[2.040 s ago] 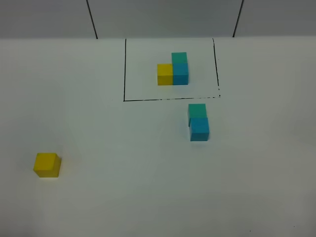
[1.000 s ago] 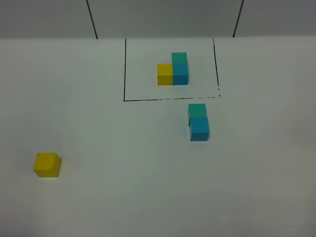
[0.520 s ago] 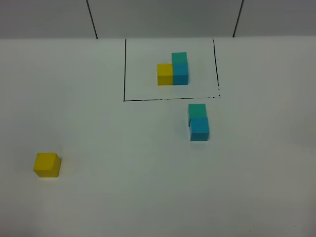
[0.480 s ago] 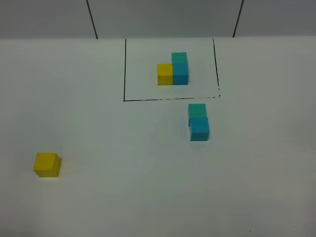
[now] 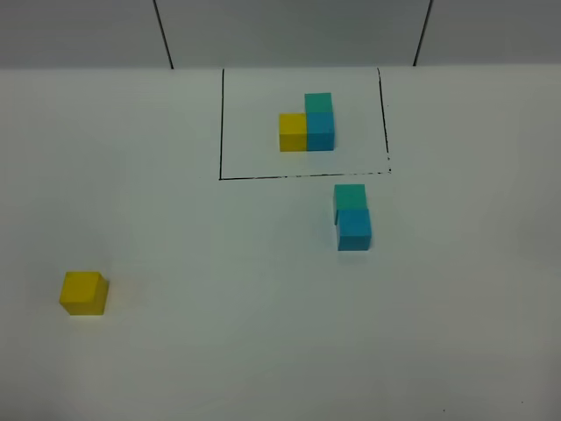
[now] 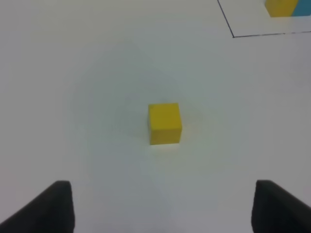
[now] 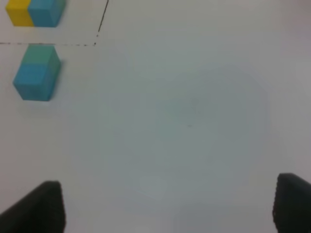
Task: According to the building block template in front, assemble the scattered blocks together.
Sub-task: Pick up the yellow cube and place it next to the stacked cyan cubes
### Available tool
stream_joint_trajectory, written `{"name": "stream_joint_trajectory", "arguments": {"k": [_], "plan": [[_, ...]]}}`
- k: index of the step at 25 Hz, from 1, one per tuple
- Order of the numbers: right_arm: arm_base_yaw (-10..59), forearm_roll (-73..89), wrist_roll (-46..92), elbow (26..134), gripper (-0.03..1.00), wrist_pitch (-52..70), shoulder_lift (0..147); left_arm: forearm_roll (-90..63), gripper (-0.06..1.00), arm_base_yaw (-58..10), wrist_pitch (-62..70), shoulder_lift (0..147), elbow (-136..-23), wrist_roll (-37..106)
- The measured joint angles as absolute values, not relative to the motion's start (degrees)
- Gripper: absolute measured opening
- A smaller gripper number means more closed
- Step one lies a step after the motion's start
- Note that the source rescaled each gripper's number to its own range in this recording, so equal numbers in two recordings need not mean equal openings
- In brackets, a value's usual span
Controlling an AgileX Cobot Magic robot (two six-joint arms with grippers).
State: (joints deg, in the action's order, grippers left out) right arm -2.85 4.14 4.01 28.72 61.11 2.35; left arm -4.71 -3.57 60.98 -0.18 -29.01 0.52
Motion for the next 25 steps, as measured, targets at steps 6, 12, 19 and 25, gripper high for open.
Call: {"name": "stream_joint_trajectory", "arguments": {"k": [6, 12, 19, 25], "plan": [[-2.85, 4.14, 4.01, 28.72, 0.73, 61.11, 2.35, -4.71, 0.62, -3.57, 60.98, -0.18, -29.01, 0.52], [-2.85, 4.14, 3.38, 28.72, 0.73, 61.11, 2.35, -4.71, 0.62, -3.57, 60.98, -0.18, -29.01, 0.52], [-2.85, 4.14, 3.09, 28.72, 0.73, 61.11, 2.35, -4.71, 0.62, -3.57, 60.98, -0.18, -29.01, 0.52], [-2.85, 4.14, 3.09, 28.72, 0.73, 61.11, 2.35, -4.71, 0.62, -3.57, 60.98, -0.18, -29.01, 0.52]]}}
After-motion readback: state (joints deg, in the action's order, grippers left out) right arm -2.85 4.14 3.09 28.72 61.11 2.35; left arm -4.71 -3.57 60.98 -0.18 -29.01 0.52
